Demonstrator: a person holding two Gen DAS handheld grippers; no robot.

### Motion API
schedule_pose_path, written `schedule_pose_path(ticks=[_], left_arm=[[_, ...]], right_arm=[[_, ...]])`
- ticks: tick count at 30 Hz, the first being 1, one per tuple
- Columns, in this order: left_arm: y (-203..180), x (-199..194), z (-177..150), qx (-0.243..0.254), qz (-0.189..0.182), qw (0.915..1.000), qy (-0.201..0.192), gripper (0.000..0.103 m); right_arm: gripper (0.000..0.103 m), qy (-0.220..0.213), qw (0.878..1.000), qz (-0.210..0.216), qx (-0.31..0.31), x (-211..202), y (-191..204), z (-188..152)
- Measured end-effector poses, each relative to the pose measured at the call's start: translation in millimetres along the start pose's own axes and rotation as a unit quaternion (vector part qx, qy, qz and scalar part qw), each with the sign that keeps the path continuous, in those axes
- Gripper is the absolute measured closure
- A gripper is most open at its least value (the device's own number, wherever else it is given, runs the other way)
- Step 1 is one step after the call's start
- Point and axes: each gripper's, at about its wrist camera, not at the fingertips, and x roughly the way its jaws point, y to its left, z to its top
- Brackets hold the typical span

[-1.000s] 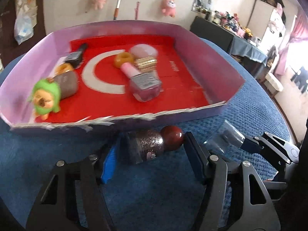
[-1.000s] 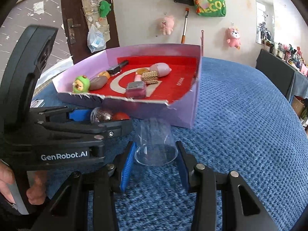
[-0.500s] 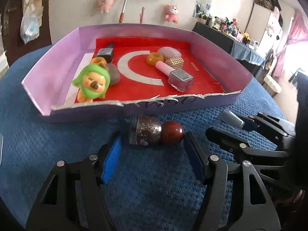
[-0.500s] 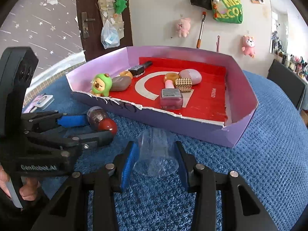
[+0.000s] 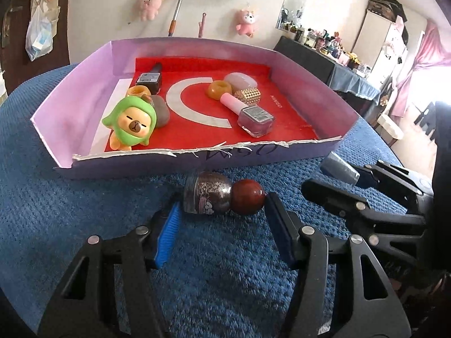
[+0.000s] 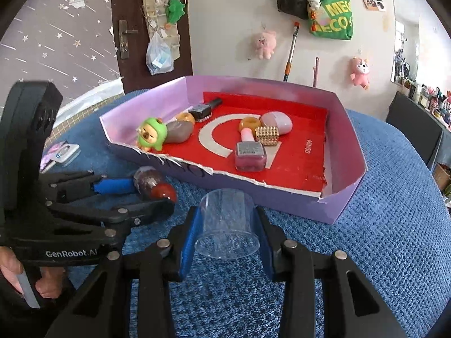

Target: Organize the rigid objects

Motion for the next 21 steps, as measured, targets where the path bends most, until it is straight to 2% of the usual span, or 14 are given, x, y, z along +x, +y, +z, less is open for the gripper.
schedule_pose_path(ticks=[2,4,6,9,11,14,17,18,19,21], left_arm=[[-2.3,-7.3,-0.2,0.005,-0.004,1.0,-0.006,0.048],[-3.2,-13.3,1.5,0.01,-0.007,0.9999,-0.01,0.097],[-0.4,-22.0,6.1,-0.003,-0.038,0.9992,-0.014,0.096],[-0.9,-20.8,11.1,0.002,-0.008,0.9998,-0.017,0.096],[3.2,-13.7,8.2,-0.013,-0.035,0.9993,-0.002,0.096],[2.4,-9.1,3.1,-0.015,-0.049,0.9987,0.002,0.095],[1.2,-5.6,7.3,-0.014,-0.055,0.9984,-0.004,0.082],[0.8,-5.6,9.6,-0.013,-0.056,0.9983,-0.005,0.071],[0.3,-6.0,12.0,-0.012,-0.053,0.9985,-0.008,0.046],[1.2,-7.9,15.0,-0.011,-0.044,0.9988,-0.018,0.015]], right_arm=[[0.062,-0.003,1.0,0.014,0.007,-4.5,0.2,2.4],[0.062,-0.007,1.0,0.025,0.013,-9.5,-0.5,5.2],[0.062,-0.012,0.999,0.04,0.021,-14.8,-1.9,10.0],[0.062,-0.014,0.999,0.035,0.017,-16.0,-1.8,15.8],[0.062,-0.011,0.999,0.031,0.012,-13.9,-3.1,14.9],[0.062,-0.002,1.0,0.019,0.003,-10.7,-2.5,6.3],[0.062,0.011,1.0,0.006,0.006,-0.2,-7.0,-0.9],[0.062,0.018,1.0,0.003,0.01,5.1,-9.9,-3.3],[0.062,0.023,1.0,0.002,0.014,9.0,-12.9,-5.1],[0.062,0.025,1.0,0.003,0.018,11.8,-15.3,-7.2]])
